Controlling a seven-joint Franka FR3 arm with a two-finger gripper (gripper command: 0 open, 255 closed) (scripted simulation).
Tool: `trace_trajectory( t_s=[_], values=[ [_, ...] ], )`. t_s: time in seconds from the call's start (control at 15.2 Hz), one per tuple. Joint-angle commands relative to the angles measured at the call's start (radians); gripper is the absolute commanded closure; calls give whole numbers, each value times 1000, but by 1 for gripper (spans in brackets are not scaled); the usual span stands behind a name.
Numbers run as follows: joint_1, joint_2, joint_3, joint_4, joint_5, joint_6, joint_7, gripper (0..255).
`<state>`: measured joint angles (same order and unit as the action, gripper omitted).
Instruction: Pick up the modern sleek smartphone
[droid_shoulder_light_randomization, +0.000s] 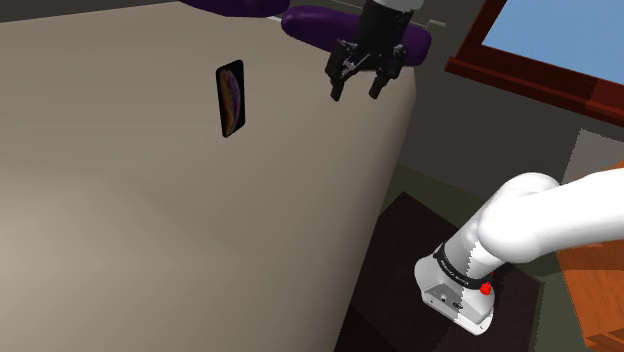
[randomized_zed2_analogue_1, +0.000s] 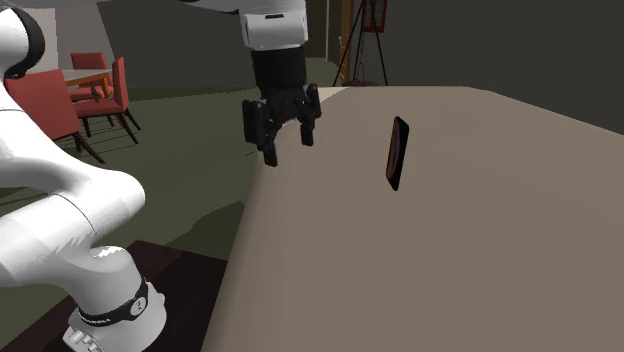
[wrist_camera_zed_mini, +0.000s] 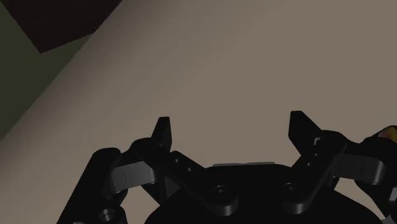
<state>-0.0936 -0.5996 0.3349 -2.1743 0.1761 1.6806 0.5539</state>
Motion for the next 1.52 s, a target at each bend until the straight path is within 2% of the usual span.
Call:
trace_trajectory(
  t_s=[0.0, 0.33, 0.53, 0.66, 0.79, 0.86, 0.92, 1.06, 1.12, 1.45],
  values=[
    [-27, 54, 64, 62, -7, 8, 131, 0],
    [-109, 237, 229, 266, -83, 4, 452, 0],
    [-151, 383, 333, 420, -180, -25, 660, 0],
    [-164, 502, 402, 539, -273, -62, 808, 0],
    [-144, 641, 457, 676, -390, -121, 958, 0],
    [-117, 715, 474, 753, -455, -159, 1030, 0],
    [-78, 791, 482, 837, -520, -203, 1096, 0],
    [33, 941, 467, 1033, -647, -306, 1203, 0],
    [59, 964, 454, 1068, -663, -323, 1214, 0],
    [12, 919, 453, 938, -625, -230, 1224, 0]
  ],
)
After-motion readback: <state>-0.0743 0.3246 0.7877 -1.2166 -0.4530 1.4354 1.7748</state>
